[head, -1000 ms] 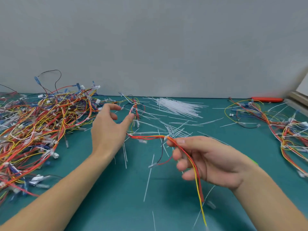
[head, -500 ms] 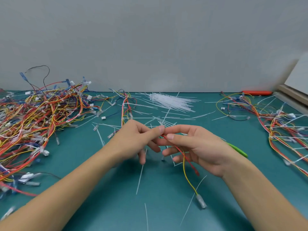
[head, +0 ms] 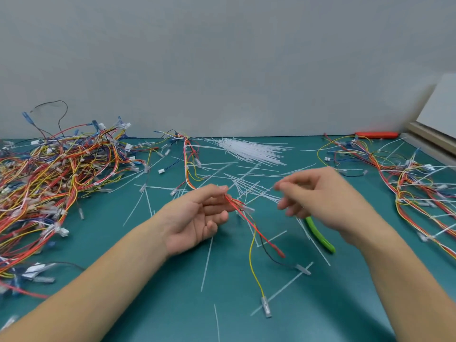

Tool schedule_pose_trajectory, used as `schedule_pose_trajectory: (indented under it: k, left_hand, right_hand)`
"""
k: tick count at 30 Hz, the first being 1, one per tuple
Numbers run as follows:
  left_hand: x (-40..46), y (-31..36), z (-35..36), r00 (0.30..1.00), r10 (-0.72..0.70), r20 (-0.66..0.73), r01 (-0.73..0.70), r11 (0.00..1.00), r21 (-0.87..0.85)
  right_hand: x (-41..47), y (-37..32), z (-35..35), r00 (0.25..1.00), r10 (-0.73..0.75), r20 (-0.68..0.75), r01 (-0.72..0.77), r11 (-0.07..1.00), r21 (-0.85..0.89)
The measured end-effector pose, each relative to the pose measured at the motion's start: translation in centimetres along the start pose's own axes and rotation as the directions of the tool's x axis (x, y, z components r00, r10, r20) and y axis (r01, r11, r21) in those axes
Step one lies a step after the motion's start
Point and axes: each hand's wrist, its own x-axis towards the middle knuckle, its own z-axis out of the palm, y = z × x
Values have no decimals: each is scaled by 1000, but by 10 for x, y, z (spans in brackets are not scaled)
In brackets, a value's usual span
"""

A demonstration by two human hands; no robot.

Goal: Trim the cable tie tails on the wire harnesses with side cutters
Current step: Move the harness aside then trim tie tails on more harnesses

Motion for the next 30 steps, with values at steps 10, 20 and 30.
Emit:
schedule_pose_trajectory:
  k: [10,20,30]
  left_hand:
    - [5,-2,-2,1000,1,-8,-2,992,-128]
    - [3,-13,-15,964,166,208,-153,985,-76]
    - [-7,-19,-9,920,387,65,-379,919,-108]
  right_hand:
    - [17,32,-32,926,371,-73,-329,695,-640]
    - [13,25,-39,941,336,-34,-335,921,-200]
    - [15,14,1,661,-49,749,-656,445,609]
